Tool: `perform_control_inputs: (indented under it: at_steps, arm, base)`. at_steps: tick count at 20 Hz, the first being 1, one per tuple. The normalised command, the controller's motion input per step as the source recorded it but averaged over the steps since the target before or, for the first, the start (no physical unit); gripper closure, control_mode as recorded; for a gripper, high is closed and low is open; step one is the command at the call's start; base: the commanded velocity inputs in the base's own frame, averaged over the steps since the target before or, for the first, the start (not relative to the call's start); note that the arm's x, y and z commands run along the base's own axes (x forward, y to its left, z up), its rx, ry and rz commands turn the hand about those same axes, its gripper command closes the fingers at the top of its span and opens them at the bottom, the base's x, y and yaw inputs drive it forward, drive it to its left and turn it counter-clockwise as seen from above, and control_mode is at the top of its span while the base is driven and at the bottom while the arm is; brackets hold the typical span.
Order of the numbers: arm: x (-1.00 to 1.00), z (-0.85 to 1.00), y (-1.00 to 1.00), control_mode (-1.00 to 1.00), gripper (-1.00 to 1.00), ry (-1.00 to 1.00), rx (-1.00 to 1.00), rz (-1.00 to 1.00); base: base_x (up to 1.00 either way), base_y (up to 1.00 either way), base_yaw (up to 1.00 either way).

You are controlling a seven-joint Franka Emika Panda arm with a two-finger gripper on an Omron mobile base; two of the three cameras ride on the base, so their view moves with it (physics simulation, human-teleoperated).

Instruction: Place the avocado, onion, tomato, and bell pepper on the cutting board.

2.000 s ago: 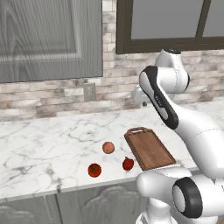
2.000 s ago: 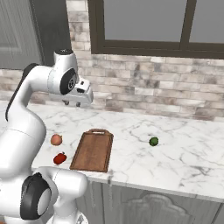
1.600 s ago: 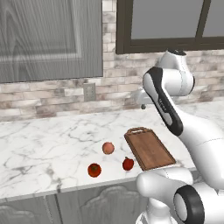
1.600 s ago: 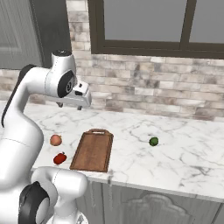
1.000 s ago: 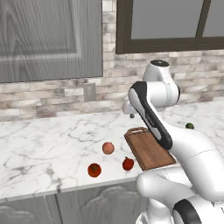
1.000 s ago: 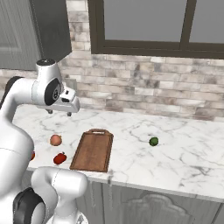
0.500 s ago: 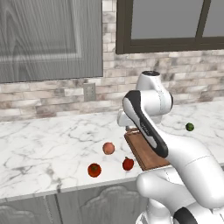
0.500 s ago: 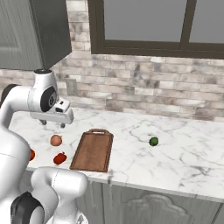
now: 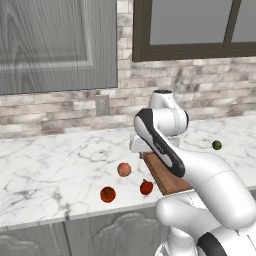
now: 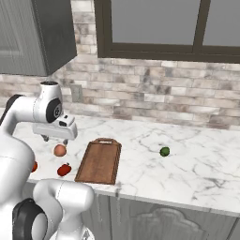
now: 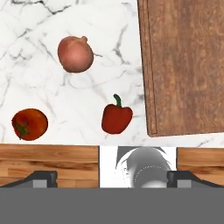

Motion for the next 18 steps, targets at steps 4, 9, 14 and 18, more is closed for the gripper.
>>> perform_control_inputs:
  at_steps: [4, 9, 14, 18]
  arm:
    - [0.0, -0.16, 0.0, -1.0, -1.0, 0.0, 0.0, 0.0]
    - [0.0, -0.15, 0.0, -1.0, -1.0, 0.0, 0.0, 0.0]
    - [0.0, -0.08, 0.0, -1.0, -1.0, 0.0, -0.01, 0.0]
    - [0.08, -0.04, 0.0, -1.0, -1.0, 0.0, -0.02, 0.0]
  base:
    - [0.0, 0.0, 0.0]
    - [0.0, 0.0, 0.0]
    - [0.0, 0.0, 0.0]
    - [0.0, 0.0, 0.0]
